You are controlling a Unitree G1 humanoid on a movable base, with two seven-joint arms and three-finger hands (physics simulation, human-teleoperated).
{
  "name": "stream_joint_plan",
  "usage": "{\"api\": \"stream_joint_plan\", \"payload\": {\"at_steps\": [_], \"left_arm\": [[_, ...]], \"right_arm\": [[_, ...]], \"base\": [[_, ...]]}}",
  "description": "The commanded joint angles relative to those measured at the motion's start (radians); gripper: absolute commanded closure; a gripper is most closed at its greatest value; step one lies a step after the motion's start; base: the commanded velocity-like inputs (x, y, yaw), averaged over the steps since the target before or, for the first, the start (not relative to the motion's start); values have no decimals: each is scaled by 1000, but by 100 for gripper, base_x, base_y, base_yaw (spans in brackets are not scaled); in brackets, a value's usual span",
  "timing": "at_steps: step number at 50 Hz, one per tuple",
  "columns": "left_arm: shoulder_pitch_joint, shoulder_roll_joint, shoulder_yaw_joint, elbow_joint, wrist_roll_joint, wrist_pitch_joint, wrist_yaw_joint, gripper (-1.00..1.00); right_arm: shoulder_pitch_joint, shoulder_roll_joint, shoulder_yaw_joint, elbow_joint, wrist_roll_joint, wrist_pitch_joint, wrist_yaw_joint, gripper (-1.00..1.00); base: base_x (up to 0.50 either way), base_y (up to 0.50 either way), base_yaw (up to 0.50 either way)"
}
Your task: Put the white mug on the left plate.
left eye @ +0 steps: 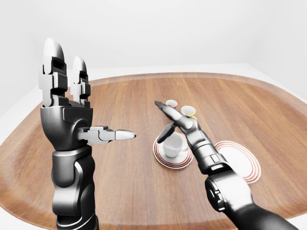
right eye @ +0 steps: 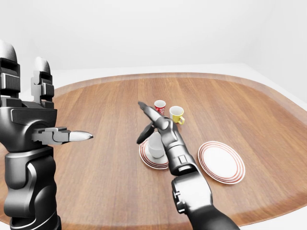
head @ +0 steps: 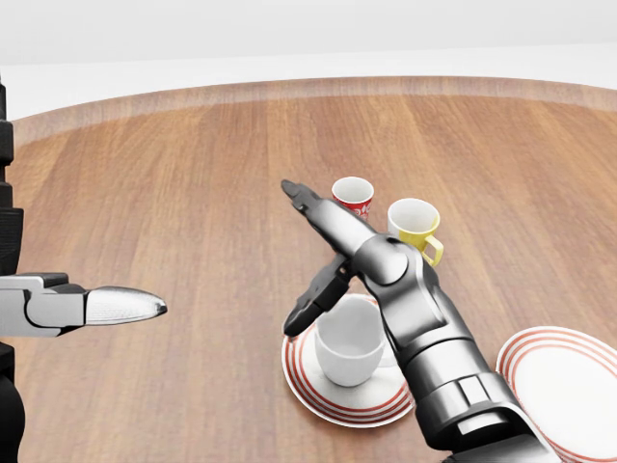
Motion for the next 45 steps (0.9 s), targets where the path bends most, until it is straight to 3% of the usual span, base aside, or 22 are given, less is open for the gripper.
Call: {"api": "stream_joint_plan", "payload": {"at_steps": [1,5,10,14,22,40,45], "left_arm": [[-2,1,2,-3,-1,0,-1,-100],[0,1,0,-1,2,0,-1,-100],[-2,2,2,0,2,0,-2,-100],[-1,2,1,0,3,0,-2,-100],[-2,3,4,-1,2,0,-2,-100],[-2,3,3,-3,3,0,-3,-100],[-2,3,4,-2,3,0,-2,-100]], "right_arm": [[-57,-11,-84,-167,587,46,54,-100],[-61,-31,-110,-5,716,46,3,-100],[-116,-52,-223,172,1009,46,-142,-100],[-82,-55,-167,131,1079,46,-127,-100],[-51,-46,-109,73,1056,46,-116,-100],[-36,-34,-108,9,1056,46,-99,-100],[-40,-32,-132,-4,1111,46,-102,-100]], "base": [[0,0,0],[0,0,0],[0,0,0],[0,0,0],[0,0,0],[0,0,0],[0,0,0]]}}
